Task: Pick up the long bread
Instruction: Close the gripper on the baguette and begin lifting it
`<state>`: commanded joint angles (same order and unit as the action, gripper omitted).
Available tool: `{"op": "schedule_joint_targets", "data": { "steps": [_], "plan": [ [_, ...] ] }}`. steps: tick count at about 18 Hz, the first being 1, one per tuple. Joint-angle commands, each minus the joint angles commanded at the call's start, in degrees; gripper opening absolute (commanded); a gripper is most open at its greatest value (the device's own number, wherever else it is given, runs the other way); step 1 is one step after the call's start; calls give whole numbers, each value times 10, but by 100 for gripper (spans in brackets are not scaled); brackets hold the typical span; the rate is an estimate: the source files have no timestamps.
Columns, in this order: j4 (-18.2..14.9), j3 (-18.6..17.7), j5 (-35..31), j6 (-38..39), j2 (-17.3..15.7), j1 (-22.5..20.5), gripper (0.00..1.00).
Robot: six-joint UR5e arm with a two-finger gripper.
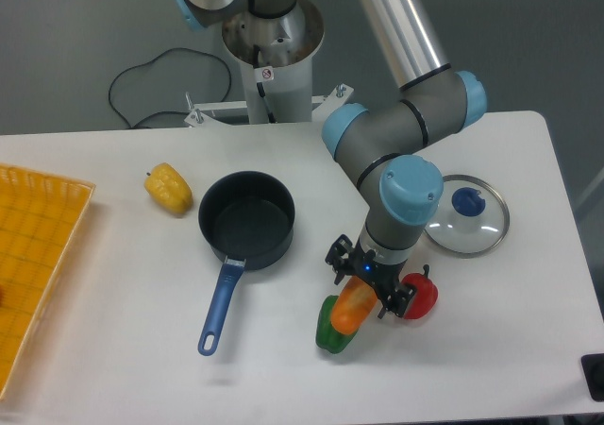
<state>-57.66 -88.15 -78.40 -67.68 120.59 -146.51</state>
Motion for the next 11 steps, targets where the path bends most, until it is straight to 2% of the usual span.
{"op": "schedule_joint_targets", "data": {
  "steps": [5, 9, 11],
  "plan": [
    [0, 0, 0, 1, 4, 1, 88],
    [0, 0, 0, -2, 4, 1, 78],
    [0, 1, 0, -2, 4, 1, 76]
  ]
}}
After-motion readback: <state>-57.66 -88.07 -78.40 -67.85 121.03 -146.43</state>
